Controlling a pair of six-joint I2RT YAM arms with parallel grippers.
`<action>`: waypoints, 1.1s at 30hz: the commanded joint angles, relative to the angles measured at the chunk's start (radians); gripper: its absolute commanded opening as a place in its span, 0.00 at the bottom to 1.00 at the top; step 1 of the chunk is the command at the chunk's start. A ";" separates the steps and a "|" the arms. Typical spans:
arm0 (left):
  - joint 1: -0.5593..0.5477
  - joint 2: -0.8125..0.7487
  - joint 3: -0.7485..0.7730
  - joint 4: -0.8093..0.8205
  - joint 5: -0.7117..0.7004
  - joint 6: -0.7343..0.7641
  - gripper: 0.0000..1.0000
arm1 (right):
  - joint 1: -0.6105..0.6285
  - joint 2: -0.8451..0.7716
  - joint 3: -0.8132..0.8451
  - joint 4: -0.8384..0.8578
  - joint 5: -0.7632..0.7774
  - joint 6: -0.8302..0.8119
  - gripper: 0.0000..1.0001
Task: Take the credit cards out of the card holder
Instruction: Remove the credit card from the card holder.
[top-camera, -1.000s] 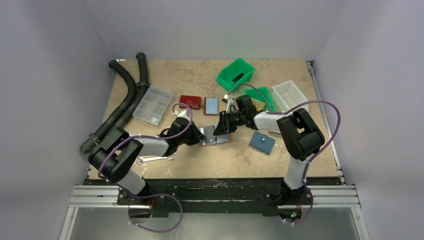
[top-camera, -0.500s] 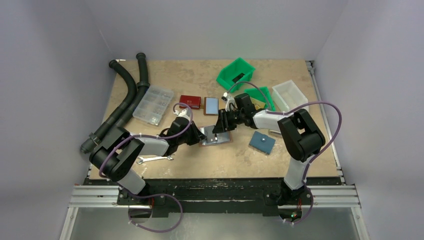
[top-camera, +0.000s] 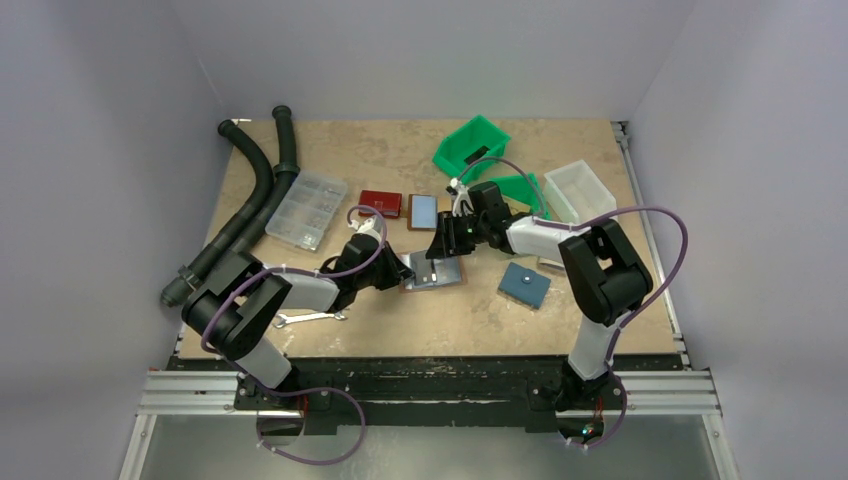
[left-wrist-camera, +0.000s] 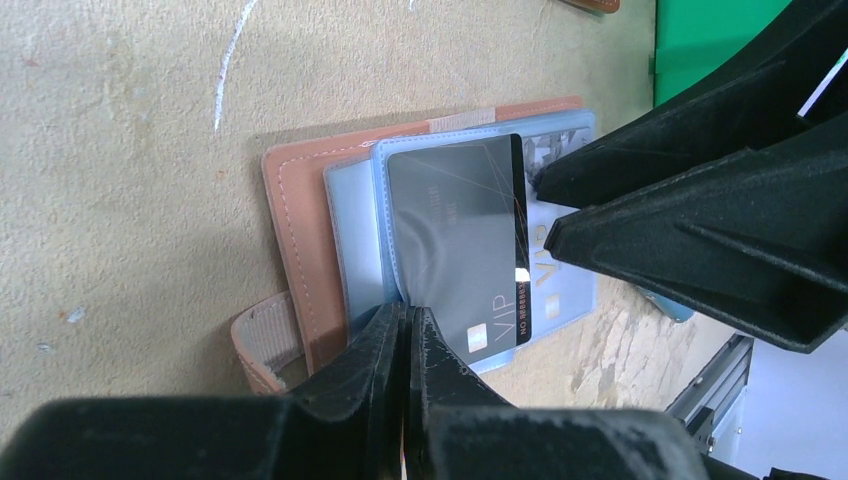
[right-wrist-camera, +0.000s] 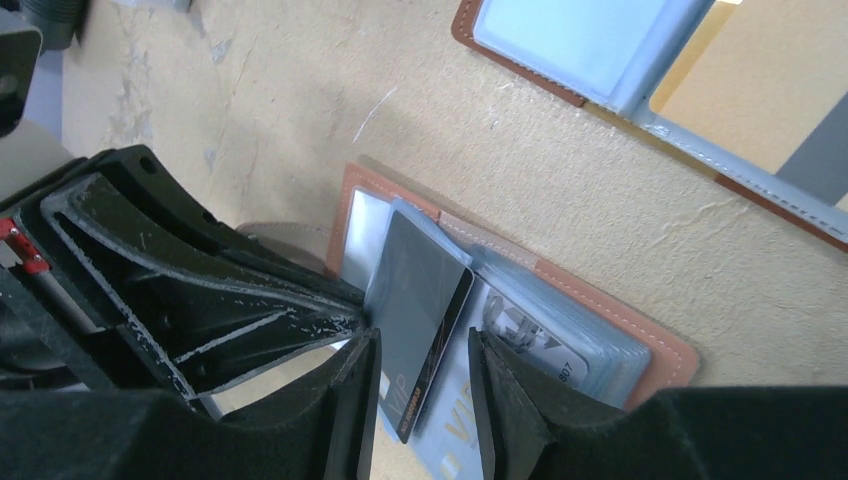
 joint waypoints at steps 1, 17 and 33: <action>0.006 0.036 -0.011 -0.017 -0.018 0.012 0.00 | -0.002 -0.012 0.028 -0.079 0.094 0.029 0.46; 0.006 0.049 -0.048 0.080 0.027 -0.011 0.00 | 0.019 0.030 0.056 -0.128 0.077 0.094 0.42; 0.005 0.068 -0.071 0.147 0.048 -0.041 0.00 | 0.020 0.045 0.063 -0.150 0.083 0.130 0.42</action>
